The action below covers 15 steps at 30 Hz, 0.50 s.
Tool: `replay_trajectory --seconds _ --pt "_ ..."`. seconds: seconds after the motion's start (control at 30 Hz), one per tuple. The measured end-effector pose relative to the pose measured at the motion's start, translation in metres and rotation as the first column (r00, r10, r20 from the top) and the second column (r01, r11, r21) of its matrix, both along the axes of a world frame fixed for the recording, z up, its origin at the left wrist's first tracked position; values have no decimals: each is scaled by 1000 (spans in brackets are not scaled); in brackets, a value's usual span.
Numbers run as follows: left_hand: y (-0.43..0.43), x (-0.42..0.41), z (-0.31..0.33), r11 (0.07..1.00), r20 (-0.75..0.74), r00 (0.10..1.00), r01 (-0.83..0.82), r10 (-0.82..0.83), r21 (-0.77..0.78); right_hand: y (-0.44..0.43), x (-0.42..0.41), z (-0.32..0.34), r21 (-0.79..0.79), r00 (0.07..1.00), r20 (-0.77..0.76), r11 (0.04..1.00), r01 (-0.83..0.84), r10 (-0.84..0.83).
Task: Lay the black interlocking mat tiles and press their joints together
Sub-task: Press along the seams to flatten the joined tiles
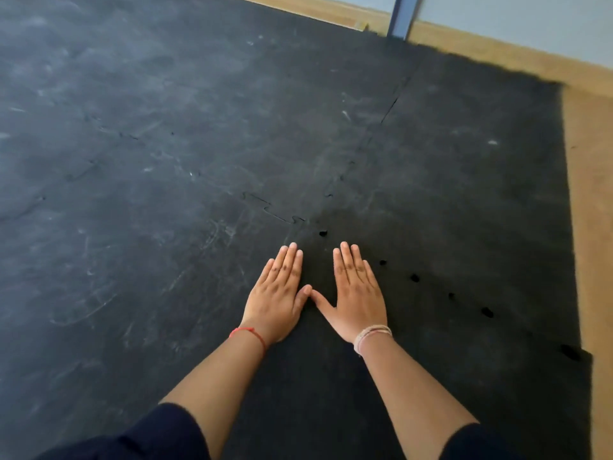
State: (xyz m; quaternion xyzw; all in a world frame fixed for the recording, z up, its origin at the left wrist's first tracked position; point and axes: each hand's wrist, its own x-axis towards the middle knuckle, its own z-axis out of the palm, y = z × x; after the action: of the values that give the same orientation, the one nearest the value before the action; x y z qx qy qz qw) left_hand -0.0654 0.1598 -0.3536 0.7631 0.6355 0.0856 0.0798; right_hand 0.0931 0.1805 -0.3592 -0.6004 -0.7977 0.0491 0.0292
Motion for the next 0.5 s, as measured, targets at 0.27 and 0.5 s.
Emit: replay_trajectory --seconds 0.27,0.5 --pt "68 16 -7 992 -102 993 49 -61 -120 3 -1 0 1 998 -57 1000 1 -1" --pt "79 15 2 982 -150 984 66 -93 -179 5 -1 0 -21 1000 -27 1000 -15 14"
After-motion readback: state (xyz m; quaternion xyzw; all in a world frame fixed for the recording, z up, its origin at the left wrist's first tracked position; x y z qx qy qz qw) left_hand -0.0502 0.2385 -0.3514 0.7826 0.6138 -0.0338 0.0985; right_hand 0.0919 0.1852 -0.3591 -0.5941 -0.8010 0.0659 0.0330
